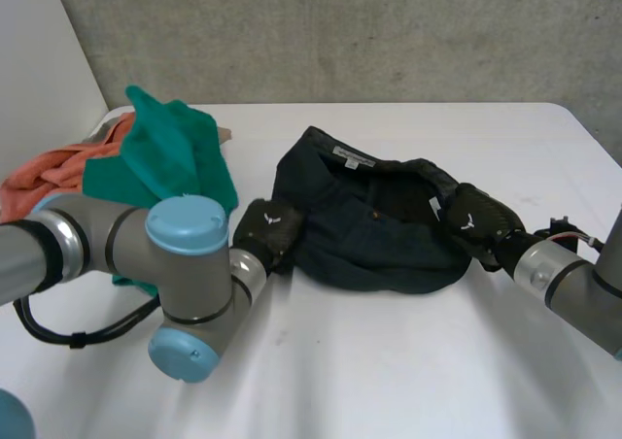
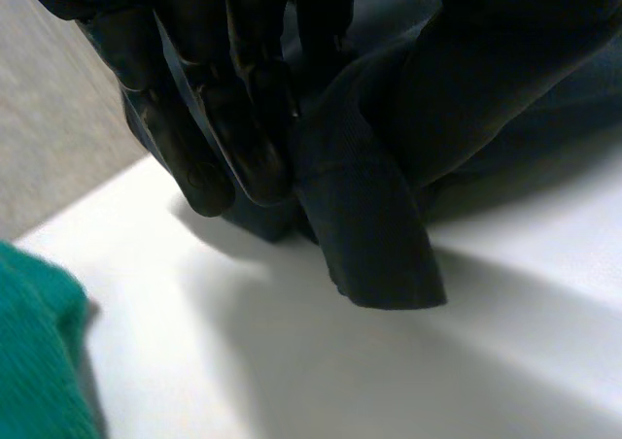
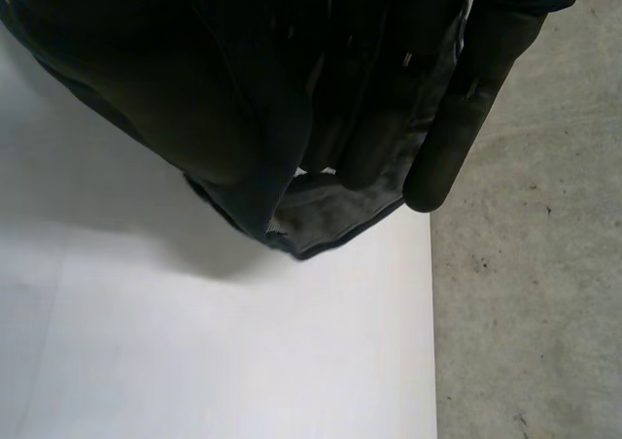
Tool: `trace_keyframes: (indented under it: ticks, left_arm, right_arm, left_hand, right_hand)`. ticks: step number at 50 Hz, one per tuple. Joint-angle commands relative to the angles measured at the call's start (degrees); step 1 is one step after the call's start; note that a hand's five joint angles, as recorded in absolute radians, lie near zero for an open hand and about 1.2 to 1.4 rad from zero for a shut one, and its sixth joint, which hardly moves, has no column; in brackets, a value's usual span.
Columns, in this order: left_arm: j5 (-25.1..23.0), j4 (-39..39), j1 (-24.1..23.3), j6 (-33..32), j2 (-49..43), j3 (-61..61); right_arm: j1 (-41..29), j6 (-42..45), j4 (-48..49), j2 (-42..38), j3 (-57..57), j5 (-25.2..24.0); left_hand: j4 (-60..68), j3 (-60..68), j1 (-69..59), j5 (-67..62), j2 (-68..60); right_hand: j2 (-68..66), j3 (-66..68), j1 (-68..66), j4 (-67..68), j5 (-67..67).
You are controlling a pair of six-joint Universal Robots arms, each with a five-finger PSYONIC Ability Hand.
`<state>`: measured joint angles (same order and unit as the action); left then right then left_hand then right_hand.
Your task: Fold the laundry.
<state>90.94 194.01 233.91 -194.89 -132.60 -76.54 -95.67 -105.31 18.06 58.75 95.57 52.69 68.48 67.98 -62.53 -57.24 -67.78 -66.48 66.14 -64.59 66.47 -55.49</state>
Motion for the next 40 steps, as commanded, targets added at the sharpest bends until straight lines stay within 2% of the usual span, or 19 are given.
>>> trace_keyframes:
  ticks: [1,6,7,9,10,14,18,25,32,35,39,40]
  left_arm:
    - [0.2,0.1,0.1,-0.5,10.5,2.2]
    - [-0.4,0.1,0.2,-0.5,19.7,4.6]
    - [-0.4,0.0,0.5,-0.5,22.4,5.8]
    - [-0.5,-0.3,0.8,-0.5,24.9,7.1]
    - [-0.6,-0.6,1.1,-0.5,26.0,7.7]
    - [-2.9,-2.7,1.7,-0.3,29.9,10.8]
    - [-7.2,-5.9,1.5,-0.1,30.6,12.6]
    - [-8.7,-9.0,2.2,-0.2,25.4,12.4]
    - [-8.8,-8.9,3.8,-1.5,13.9,14.6]
    - [-9.2,-8.1,4.4,-3.2,8.8,18.9]
    - [-8.8,-2.2,6.5,-4.1,4.0,30.2]
    - [-8.8,1.3,6.9,-3.8,2.9,35.1]
  right_arm:
    - [-0.9,-11.8,0.1,0.9,-3.6,1.7]
    - [-0.5,-29.8,-3.3,11.4,-9.2,3.9]
    - [-0.2,-35.6,-6.9,15.4,-12.0,4.3]
    - [0.2,-39.3,-10.7,18.6,-15.0,4.4]
    - [2.0,-41.8,-15.7,21.5,-18.1,4.3]
    - [6.9,-43.2,-27.1,27.8,-23.7,4.3]
    - [8.4,-43.7,-36.1,31.2,-26.0,3.7]
    - [5.0,-44.4,-40.1,27.9,-24.6,5.1]
    - [2.9,-45.8,-40.0,18.7,-25.3,11.5]
    - [1.6,-48.2,-37.4,14.3,-27.4,14.7]
    - [-3.4,-55.0,-25.7,9.1,-33.0,19.3]
    - [-4.7,-57.1,-19.9,8.3,-35.2,21.3]
  left_hand:
    - [11.5,12.0,-17.5,-12.8,-12.2]
    - [11.5,12.0,-17.5,-12.8,-12.2]
    - [11.5,12.0,-17.5,-12.8,-12.2]
    - [11.5,12.0,-17.5,-12.8,-12.2]
    - [11.5,12.0,-17.5,-12.8,-12.2]
    - [11.5,12.0,-17.5,-12.8,-12.2]
    - [11.5,12.0,-17.5,-12.8,-12.2]
    - [11.5,12.0,-17.5,-12.8,-12.2]
    - [11.5,12.0,-17.5,-12.8,-12.2]
    - [11.5,12.0,-17.5,-12.8,-12.2]
    - [11.5,12.0,-17.5,-12.8,-12.2]
    - [11.5,12.0,-17.5,-12.8,-12.2]
  right_hand:
    - [-13.5,13.9,-15.4,13.5,-14.5]
    - [-13.5,13.9,-15.4,13.5,-14.5]
    - [-13.5,13.9,-15.4,13.5,-14.5]
    - [-13.5,13.9,-15.4,13.5,-14.5]
    - [-13.5,13.9,-15.4,13.5,-14.5]
    - [-13.5,13.9,-15.4,13.5,-14.5]
    - [-13.5,13.9,-15.4,13.5,-14.5]
    - [-13.5,13.9,-15.4,13.5,-14.5]
    - [-13.5,13.9,-15.4,13.5,-14.5]
    - [-13.5,13.9,-15.4,13.5,-14.5]
    - [-13.5,13.9,-15.4,13.5,-14.5]
    - [-13.5,13.9,-15.4,13.5,-14.5]
